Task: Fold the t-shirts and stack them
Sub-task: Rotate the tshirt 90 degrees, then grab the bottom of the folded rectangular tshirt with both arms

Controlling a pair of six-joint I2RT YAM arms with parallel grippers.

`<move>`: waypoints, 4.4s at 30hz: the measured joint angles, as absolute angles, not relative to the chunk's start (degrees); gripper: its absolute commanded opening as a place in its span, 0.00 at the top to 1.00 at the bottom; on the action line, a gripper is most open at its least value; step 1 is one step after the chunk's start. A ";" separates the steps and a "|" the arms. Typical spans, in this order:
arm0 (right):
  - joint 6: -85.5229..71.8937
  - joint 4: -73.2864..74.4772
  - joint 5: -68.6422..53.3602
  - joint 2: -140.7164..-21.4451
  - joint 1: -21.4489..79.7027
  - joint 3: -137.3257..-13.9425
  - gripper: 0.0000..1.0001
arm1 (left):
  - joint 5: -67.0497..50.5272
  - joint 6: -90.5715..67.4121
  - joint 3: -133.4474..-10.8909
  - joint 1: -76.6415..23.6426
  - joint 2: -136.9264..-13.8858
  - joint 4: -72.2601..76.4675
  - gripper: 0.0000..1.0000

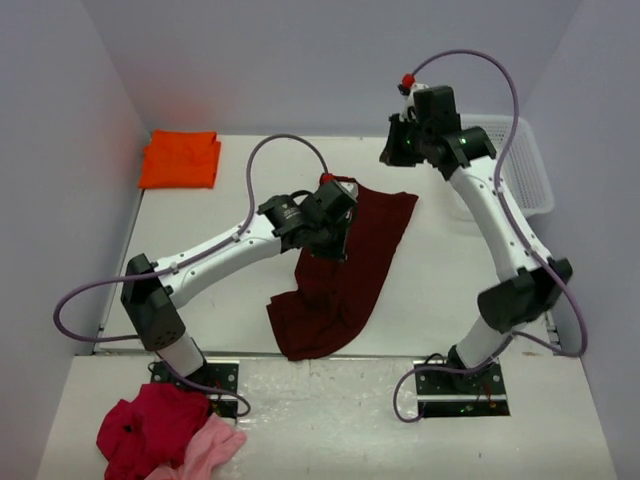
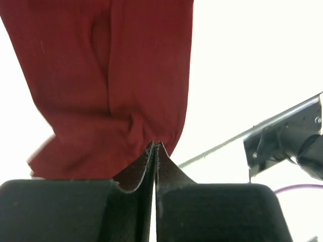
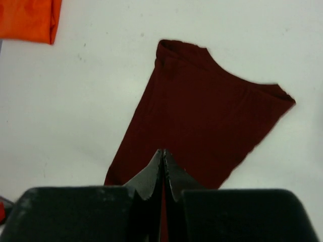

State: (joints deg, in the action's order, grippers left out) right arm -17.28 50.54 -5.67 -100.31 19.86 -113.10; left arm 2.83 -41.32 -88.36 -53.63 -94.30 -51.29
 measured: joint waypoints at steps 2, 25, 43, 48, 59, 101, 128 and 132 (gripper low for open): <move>-18.94 48.86 -4.03 -90.15 20.12 -101.30 1.00 | 2.50 -37.85 -92.64 -52.01 -97.23 -50.87 1.00; -27.73 48.64 -6.94 -52.58 27.14 -50.76 1.00 | -30.37 -19.94 -123.11 -30.00 -144.27 -37.63 1.00; -30.72 47.05 -6.37 -65.80 36.23 -56.77 1.00 | -38.81 -22.46 -127.20 -15.99 -149.60 -32.25 1.00; -31.46 43.70 -5.17 -78.17 42.74 -57.93 1.00 | -40.75 -24.45 -128.57 -10.48 -151.13 -29.76 1.00; -32.38 40.25 -5.15 -98.43 54.52 -72.55 1.00 | -41.74 -27.94 -128.62 -6.11 -152.03 -26.35 1.00; -39.07 37.17 0.51 -95.46 60.12 -67.92 0.64 | 7.05 -27.94 -97.01 -29.06 -96.75 -39.72 0.84; -47.07 34.24 3.38 -95.64 61.12 -55.35 0.67 | 11.66 -42.92 -46.81 -38.00 -70.57 -53.30 1.00; -47.29 33.21 3.29 -95.74 61.12 -55.22 0.67 | 10.68 -43.40 -43.48 -38.46 -70.24 -52.97 1.00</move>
